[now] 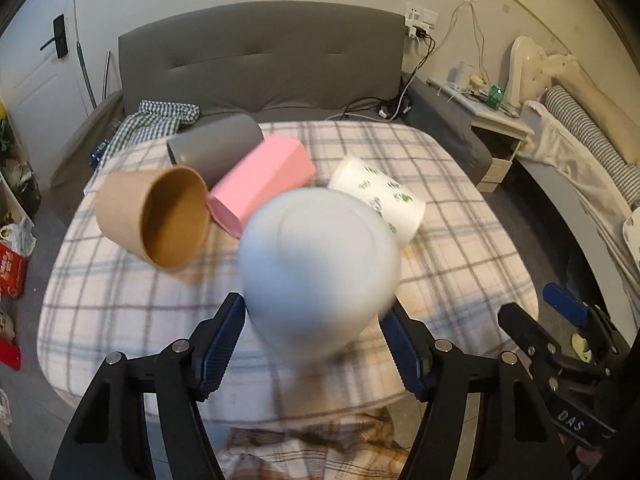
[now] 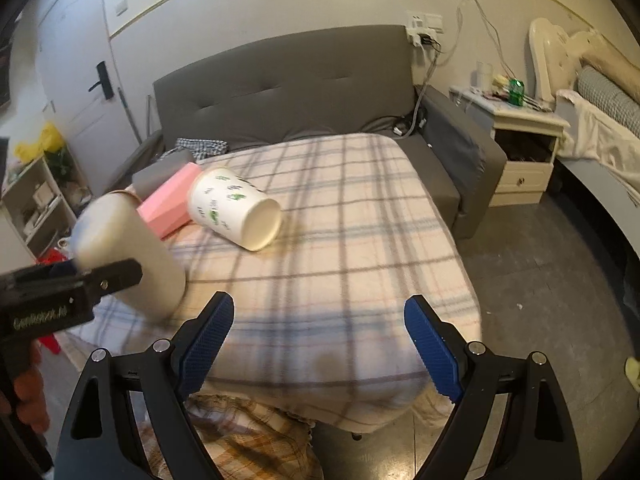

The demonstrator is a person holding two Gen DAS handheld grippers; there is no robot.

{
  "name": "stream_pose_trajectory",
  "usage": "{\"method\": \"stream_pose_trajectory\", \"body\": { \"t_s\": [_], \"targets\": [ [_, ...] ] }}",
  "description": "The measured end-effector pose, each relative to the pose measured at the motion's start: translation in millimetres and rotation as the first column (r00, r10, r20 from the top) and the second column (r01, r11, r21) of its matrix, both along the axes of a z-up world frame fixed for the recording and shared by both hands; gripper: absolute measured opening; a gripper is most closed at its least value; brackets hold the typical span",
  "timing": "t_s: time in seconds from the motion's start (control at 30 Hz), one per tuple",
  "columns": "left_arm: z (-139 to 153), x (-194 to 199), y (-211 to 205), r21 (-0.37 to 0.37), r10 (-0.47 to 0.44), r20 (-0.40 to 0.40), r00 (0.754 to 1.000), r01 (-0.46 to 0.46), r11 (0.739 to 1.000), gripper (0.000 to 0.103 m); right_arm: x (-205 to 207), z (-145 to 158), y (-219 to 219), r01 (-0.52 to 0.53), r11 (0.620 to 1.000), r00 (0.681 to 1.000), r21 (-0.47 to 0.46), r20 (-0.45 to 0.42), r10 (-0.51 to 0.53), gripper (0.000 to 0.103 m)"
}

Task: Flip cup upside down
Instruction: 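Rotate the held gray cup with the left gripper so its bottom faces up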

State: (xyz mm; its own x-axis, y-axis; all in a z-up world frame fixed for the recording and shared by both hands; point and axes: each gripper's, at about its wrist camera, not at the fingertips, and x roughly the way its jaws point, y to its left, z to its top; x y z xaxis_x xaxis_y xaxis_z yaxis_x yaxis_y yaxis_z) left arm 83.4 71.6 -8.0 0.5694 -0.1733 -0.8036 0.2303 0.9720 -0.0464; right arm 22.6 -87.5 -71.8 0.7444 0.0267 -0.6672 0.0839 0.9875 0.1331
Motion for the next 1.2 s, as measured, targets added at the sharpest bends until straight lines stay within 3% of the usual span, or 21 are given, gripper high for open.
{"method": "stream_pose_trajectory", "body": {
  "t_s": [0.33, 0.4, 0.5, 0.57, 0.7, 0.77, 0.9, 1.0, 1.2],
  "targets": [
    [6, 15, 12, -0.053, -0.009, 0.021, 1.0, 0.01, 0.999, 0.066, 3, 1, 20, -0.024, 0.999, 1.0, -0.034, -0.003, 0.024, 0.088],
    [6, 20, 10, -0.055, -0.019, 0.029, 0.999, 0.021, 0.998, 0.06, 5, -1, 21, -0.022, 0.999, 1.0, -0.04, -0.012, 0.021, 0.088],
    [6, 29, 6, -0.046, -0.054, 0.027, 0.998, 0.055, 0.997, 0.059, 10, -7, 21, -0.023, 0.999, 0.999, -0.049, -0.03, 0.021, 0.088],
    [5, 35, 3, -0.046, -0.098, -0.011, 0.995, 0.097, 0.994, 0.059, 12, -10, 20, -0.02, 0.999, 0.999, -0.049, -0.037, 0.019, 0.088],
    [1, 38, 7, -0.005, -0.099, -0.081, 0.992, 0.099, 0.995, 0.06, 16, -18, 19, -0.012, 0.999, 0.998, -0.035, -0.058, 0.01, 0.088],
    [-2, 36, 11, -0.021, -0.108, -0.117, 0.987, 0.106, 0.994, 0.061, 16, -20, 20, -0.015, 0.999, 0.998, -0.029, -0.057, 0.013, 0.088],
    [-14, 36, 8, 0.005, -0.121, -0.212, 0.97, 0.125, 0.992, 0.067, 15, -20, 23, -0.022, 0.999, 0.998, -0.029, -0.055, 0.021, 0.088],
    [-19, 38, 1, 0.025, -0.135, -0.24, 0.961, 0.145, 0.989, 0.07, 12, -18, 22, -0.022, 0.999, 0.999, -0.028, -0.047, 0.021, 0.088],
    [-35, 47, -2, 0.002, -0.119, -0.365, 0.923, 0.129, 0.992, 0.074, 9, -18, 12, 0.001, 1.0, 0.999, -0.006, -0.043, -0.001, 0.088]
  ]
}}
